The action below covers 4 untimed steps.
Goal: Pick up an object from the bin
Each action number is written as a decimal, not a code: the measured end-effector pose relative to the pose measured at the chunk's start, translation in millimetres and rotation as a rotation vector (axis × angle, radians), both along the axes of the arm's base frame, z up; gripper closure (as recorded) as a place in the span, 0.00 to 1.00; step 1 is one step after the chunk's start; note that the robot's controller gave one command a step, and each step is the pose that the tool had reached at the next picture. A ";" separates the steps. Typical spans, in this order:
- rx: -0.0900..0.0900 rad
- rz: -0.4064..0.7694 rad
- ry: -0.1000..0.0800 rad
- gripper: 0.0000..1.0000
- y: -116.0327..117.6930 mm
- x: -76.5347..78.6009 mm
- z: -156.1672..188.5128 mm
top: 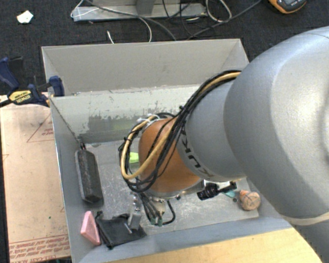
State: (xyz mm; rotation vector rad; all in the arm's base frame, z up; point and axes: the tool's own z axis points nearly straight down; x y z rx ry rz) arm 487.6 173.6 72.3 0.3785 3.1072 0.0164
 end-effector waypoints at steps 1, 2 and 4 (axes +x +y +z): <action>0.001 0.001 0.001 1.00 1.8 -0.9 0.1; -0.001 0.016 0.005 1.00 7.8 -4.3 64.0; -0.002 -0.014 0.009 1.00 14.2 -4.7 108.3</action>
Offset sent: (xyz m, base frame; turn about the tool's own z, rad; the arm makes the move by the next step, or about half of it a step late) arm -0.0053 0.0147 0.1315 -0.0265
